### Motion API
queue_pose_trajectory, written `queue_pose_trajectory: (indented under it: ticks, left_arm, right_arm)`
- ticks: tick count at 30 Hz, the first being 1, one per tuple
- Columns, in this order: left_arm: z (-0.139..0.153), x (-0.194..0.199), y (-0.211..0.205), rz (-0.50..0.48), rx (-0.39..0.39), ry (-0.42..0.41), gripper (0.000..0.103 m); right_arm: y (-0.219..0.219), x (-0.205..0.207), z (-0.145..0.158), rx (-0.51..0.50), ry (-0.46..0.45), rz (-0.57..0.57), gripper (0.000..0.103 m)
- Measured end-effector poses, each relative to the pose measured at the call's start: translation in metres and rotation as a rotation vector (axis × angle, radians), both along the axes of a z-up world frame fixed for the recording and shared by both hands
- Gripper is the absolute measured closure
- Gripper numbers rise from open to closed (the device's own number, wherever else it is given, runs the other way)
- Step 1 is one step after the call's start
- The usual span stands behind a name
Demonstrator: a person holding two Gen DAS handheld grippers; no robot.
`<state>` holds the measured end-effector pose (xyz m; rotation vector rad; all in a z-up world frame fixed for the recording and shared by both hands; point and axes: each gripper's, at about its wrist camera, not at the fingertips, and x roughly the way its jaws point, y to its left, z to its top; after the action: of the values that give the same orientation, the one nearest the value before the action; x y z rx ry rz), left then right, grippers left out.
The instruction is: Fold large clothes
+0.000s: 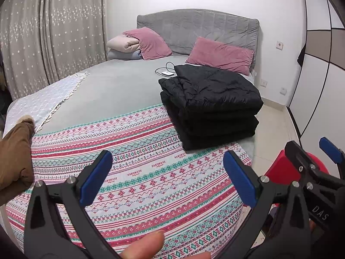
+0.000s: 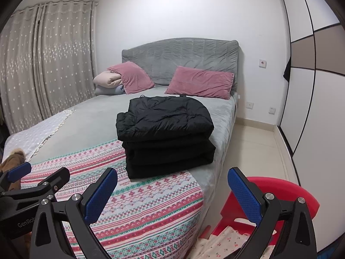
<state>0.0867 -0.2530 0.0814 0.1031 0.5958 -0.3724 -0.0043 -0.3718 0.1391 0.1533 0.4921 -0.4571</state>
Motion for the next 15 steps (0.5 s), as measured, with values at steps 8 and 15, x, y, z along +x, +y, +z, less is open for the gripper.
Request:
queue_pose_trajectory:
  ticks: [8,15]
  left_arm:
    - [0.0016,0.0021,0.0031,-0.003,-0.011,-0.001,0.001]
    - [0.0018,0.0022,0.0049,-0.001,-0.012,-0.005,0.001]
  right_arm:
    - [0.0000,0.0027,-0.0014,-0.004,0.006,0.000,0.000]
    - [0.0000,0.0038,-0.0022,-0.002,0.008,0.001,0.000]
